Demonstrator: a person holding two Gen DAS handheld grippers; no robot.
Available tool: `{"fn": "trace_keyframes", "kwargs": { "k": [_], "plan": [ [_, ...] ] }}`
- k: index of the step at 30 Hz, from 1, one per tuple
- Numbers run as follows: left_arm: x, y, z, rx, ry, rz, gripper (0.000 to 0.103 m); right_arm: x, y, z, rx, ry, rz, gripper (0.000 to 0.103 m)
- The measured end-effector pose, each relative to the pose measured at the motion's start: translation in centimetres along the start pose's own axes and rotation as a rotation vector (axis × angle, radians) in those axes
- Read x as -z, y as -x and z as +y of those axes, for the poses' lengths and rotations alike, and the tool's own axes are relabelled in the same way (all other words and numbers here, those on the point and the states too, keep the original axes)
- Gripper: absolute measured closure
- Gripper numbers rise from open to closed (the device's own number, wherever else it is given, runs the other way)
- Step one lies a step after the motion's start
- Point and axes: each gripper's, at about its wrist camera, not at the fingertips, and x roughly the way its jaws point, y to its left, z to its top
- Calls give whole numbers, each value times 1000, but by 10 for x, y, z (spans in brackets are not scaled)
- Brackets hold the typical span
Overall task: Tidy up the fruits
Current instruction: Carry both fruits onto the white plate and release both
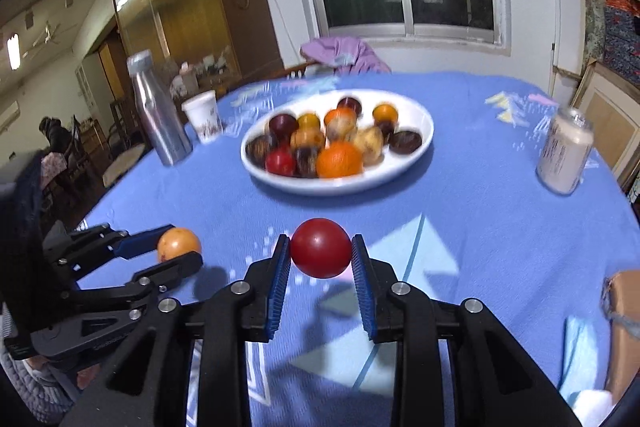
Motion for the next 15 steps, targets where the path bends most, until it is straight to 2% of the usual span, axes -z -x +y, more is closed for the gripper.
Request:
{"fn": "trace_keyframes", "kwargs": {
  "k": [4,7,10,15],
  "plan": [
    [-52,-10,6,-22,13,-38,64,-49,0,-10,12,-23,-53,72],
    [-85,-34,11,-18,41,-36,64,-82,-22,-17,12,-52,-60,72],
    [-104,-62,15,-9,69,-16,64,-100,-58,-25,-6,-98,-34,72],
    [-120,-103,15,-6,67,11,65,-117,-114,-40,-19,-161,18,72]
  ]
}}
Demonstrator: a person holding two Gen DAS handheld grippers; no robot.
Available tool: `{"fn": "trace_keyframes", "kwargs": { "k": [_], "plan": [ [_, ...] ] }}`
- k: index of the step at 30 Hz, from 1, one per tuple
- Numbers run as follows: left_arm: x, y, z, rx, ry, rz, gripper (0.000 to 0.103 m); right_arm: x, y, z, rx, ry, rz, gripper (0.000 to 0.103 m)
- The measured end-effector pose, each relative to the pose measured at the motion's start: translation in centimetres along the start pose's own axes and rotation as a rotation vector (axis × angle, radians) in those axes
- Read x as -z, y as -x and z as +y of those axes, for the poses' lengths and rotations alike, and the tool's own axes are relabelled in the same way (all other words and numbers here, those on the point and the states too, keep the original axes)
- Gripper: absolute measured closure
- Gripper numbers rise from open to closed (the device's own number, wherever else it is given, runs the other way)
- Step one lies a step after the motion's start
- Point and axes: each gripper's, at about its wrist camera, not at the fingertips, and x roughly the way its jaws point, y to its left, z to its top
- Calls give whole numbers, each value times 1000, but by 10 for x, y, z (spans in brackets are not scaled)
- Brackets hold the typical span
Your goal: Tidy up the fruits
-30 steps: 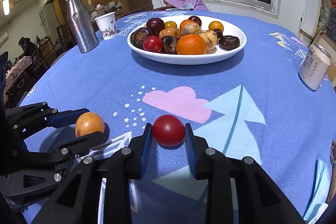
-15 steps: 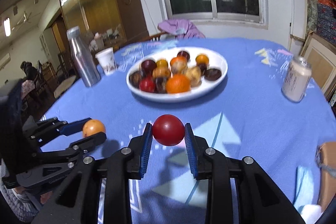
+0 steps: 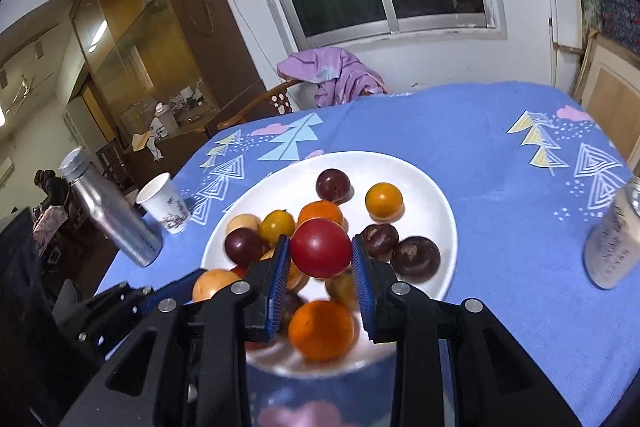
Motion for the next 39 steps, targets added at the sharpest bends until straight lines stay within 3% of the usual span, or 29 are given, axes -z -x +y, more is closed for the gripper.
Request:
{"fn": "trace_keyframes", "kwargs": {
  "k": [9,14,18,20,25,29,33,39],
  "plan": [
    [-11,-50,-3,-2,-18,32,64,-15,-57,-15,18,-33,37,72],
    [-7,-56,-4,12,-15,40,63,-14,-64,-27,9,-69,46,61],
    [-5,-49,0,10,-3,32,58,-16,-49,-28,-2,-89,14,59],
    [-5,-37,4,-7,17,12,45,-18,-33,-27,-14,-102,-15,52],
    [1,10,11,-59,54,-58,30,-15,29,-12,-12,-70,-104,40],
    [19,47,7,-107,64,-107,12,6,77,0,2,-26,-141,34],
    [48,81,0,-142,58,-130,9,43,110,2,19,-9,-148,33],
    [102,116,-3,-163,54,-134,5,121,130,-3,135,12,-150,11]
  ]
}}
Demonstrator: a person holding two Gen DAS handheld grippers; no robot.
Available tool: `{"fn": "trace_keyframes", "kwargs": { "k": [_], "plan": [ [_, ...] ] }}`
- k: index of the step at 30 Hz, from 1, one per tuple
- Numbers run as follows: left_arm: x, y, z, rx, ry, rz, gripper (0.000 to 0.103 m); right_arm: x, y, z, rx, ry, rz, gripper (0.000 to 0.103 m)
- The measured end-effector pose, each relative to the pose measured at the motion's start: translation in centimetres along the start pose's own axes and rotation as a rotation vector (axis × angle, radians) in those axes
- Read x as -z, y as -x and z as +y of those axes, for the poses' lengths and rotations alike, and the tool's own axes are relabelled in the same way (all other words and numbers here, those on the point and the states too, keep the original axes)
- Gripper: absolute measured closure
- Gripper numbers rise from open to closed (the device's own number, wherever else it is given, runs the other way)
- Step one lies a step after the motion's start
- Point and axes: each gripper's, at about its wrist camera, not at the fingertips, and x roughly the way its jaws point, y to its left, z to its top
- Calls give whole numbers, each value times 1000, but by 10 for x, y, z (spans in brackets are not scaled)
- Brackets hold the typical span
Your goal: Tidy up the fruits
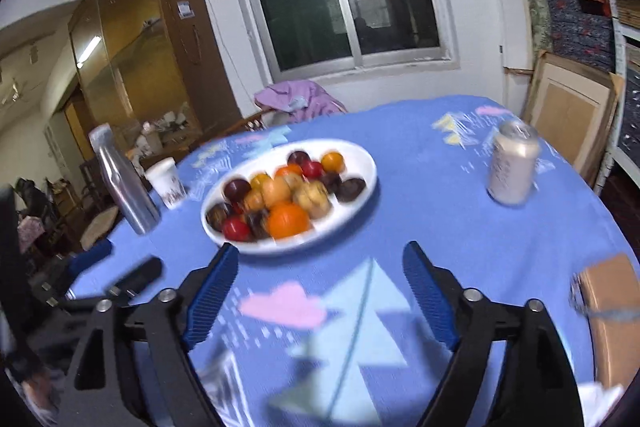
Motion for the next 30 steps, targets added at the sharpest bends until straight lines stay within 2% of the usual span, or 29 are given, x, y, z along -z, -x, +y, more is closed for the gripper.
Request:
{"fn": "trace_keyframes", "kwargs": {
  "k": [4,9,13,21,30],
  "plan": [
    [22,10,-2,-10,-34,18,5,28,-5,4,51,26,73,4],
    [22,15,-9,-51,-76,8,5,31,0,16,90,98,15,3],
    [21,19,-13,-64,-89,-6,5,30,0,20,77,90,8,3],
    [18,30,-5,-37,-34,-34,4,37,-3,28,93,126,28,3],
    [17,30,-4,-41,-25,-40,4,38,-5,30,95,132,41,3]
  ]
}}
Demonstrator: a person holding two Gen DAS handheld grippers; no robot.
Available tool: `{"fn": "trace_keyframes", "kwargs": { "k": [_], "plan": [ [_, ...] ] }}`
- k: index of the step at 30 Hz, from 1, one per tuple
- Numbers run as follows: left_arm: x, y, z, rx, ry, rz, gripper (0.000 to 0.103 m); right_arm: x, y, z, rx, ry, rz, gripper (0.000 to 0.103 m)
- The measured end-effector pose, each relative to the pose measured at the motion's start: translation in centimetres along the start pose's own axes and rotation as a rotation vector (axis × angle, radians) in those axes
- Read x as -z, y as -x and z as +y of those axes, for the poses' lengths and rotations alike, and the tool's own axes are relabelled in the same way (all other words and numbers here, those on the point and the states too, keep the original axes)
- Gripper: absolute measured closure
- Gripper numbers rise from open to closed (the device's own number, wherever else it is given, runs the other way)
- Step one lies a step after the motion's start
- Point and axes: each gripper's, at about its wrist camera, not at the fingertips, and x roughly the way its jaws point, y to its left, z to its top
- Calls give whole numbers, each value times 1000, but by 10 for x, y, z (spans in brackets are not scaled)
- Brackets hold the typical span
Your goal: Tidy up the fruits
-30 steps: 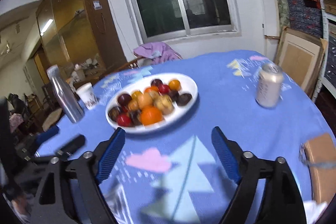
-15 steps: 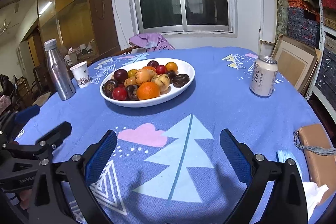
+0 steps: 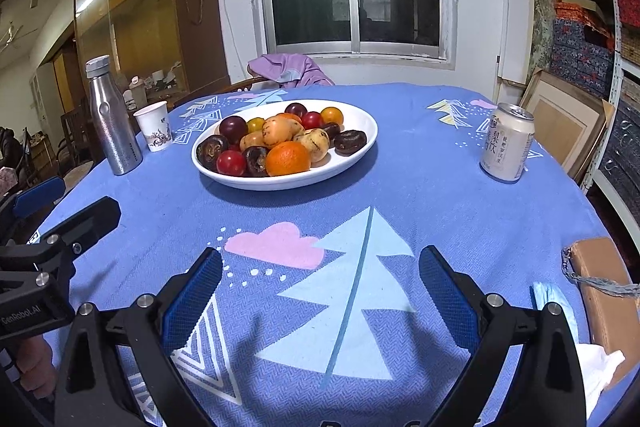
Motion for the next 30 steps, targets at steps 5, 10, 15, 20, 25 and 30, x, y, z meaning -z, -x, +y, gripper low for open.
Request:
{"fn": "trace_keyframes", "kwargs": {
  "k": [5,10,15,20,25,30],
  "plan": [
    [1,1,-1,4,-3,1,4,2,-1,1,0,6,7,3],
    [0,0,-1,6,-6,3,4,2,-2,2,1,9,14,3],
    [1,0,-2,8,-9,3,4,3,-2,3,4,12,17,3],
    [2,0,-4,9,-15,1,4,3,-3,3,5,15,18,3],
    [2,1,-4,10,-15,2,4,3,-3,3,6,16,18,3],
    [2,0,-4,10,-15,2,4,3,-3,3,6,16,18,3]
  ]
}}
